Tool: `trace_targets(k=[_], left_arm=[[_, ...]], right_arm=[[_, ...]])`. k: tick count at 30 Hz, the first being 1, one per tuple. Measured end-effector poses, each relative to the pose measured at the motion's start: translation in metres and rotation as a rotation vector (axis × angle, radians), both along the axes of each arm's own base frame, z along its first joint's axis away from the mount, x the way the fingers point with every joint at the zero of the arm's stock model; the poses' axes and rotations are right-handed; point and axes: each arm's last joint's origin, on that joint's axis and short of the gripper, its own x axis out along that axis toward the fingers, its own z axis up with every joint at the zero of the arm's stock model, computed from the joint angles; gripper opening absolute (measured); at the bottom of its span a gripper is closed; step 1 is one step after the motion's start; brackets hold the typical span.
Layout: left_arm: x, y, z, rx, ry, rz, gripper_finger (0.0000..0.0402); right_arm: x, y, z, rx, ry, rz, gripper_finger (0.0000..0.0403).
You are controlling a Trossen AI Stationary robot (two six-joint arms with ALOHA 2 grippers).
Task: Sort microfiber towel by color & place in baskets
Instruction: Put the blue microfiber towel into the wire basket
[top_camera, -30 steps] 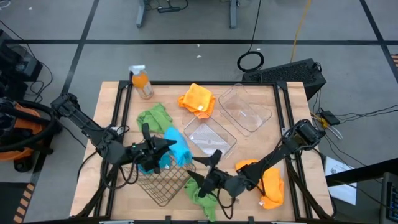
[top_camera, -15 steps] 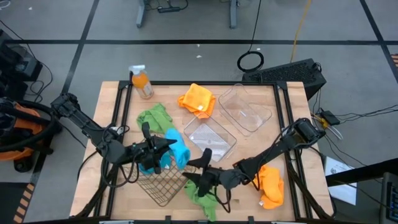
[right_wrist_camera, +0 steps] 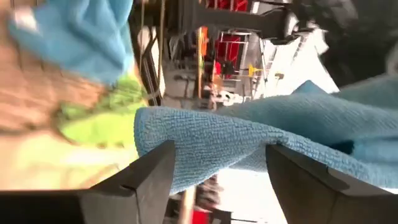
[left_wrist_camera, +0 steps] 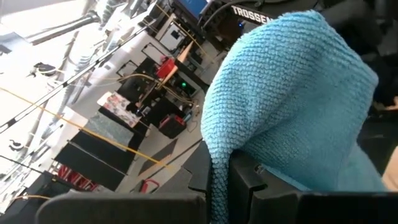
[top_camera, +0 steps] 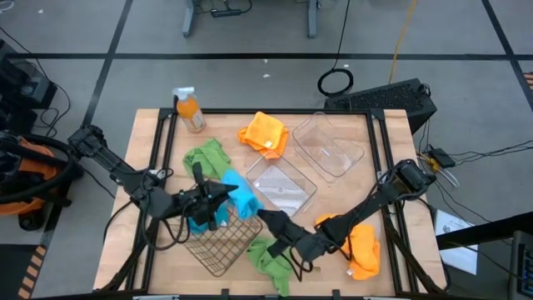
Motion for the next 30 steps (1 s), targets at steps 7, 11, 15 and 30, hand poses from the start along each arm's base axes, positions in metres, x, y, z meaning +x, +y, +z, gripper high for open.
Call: trace_targets(k=[7, 11, 15, 30], left_arm=[[0.004, 0.008, -0.001, 0.088, 0.034, 0.032, 0.0025], [0.004, 0.020, 0.004, 0.125, 0.037, 0.070, 0.0025], [0.002, 0.031, 0.006, 0.132, 0.052, 0.074, 0.0025], [-0.002, 0.046, 0.005, 0.177, 0.123, 0.088, 0.0025]], right_arm=[[0.001, -0.001, 0.000, -0.158, 0.098, 0.031, 0.0264], [0.002, -0.003, -0.001, -0.214, 0.135, 0.030, 0.0281], [0.005, -0.009, -0.002, -0.285, 0.190, 0.018, 0.0304], [0.017, -0.040, -0.011, -0.445, 0.375, -0.041, 0.0313]])
